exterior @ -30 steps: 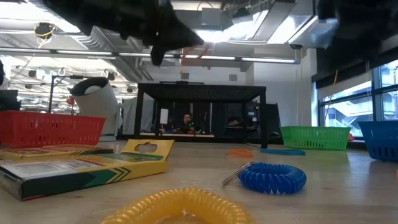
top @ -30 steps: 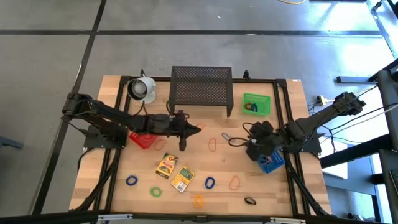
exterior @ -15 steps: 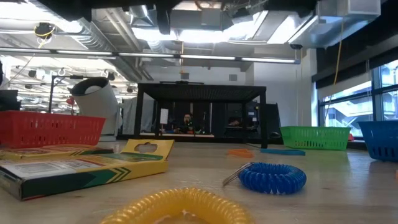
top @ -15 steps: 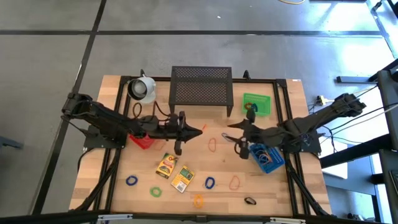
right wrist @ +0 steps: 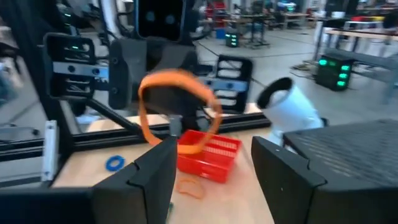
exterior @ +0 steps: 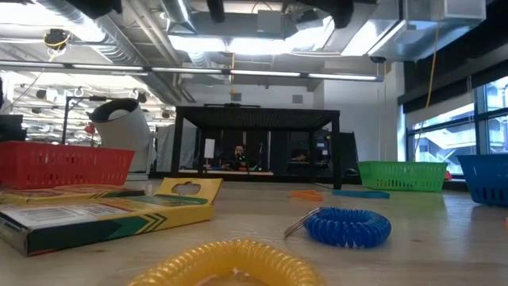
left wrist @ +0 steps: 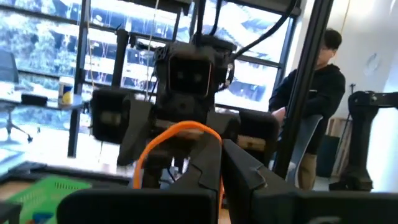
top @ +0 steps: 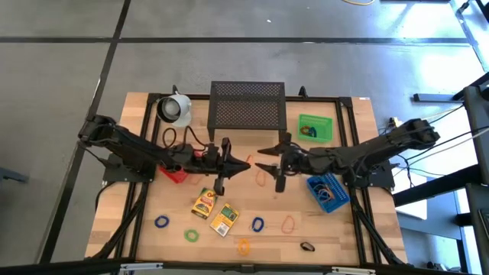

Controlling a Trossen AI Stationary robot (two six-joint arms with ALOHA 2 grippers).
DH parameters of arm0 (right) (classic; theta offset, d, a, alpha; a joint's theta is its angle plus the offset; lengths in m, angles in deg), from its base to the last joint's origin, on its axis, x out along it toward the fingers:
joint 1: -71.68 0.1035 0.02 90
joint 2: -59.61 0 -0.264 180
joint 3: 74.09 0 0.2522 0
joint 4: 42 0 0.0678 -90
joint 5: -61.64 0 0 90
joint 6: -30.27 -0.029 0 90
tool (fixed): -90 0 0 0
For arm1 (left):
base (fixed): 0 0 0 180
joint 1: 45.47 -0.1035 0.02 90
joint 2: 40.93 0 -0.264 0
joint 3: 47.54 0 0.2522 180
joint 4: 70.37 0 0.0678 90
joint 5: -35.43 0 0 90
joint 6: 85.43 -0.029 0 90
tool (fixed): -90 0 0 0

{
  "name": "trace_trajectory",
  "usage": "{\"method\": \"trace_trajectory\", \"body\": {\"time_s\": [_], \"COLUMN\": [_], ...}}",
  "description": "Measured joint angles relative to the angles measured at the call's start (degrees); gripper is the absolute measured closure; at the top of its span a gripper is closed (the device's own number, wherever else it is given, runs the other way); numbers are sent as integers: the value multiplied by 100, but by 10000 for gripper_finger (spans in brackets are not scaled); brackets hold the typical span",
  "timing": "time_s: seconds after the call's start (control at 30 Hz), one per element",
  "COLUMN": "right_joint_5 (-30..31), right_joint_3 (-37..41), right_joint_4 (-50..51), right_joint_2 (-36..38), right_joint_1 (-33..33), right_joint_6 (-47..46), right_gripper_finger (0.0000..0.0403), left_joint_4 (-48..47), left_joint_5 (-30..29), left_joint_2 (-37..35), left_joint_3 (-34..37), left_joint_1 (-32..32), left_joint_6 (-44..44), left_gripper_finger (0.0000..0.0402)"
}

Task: Pick & Place Office Desk Supplies
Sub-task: Put the orange rubber band into the blue bin

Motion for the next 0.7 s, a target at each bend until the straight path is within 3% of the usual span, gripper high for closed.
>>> {"method": "trace_trajectory", "body": {"time_s": [0.13, 0.7], "right_joint_5": [-245, -149], "right_joint_3": [0, 0], "right_joint_4": [-379, -609], "right_joint_2": [-210, -259], "right_joint_1": [-50, -50], "right_joint_6": [0, -410], "right_gripper_finger": [195, 197], "left_joint_4": [0, 2], "left_joint_5": [7, 262], "left_joint_2": [201, 364], "left_joint_3": [-247, -355], "left_joint_1": [0, -15], "left_joint_6": [-256, -268], "left_gripper_finger": [398, 398]}}
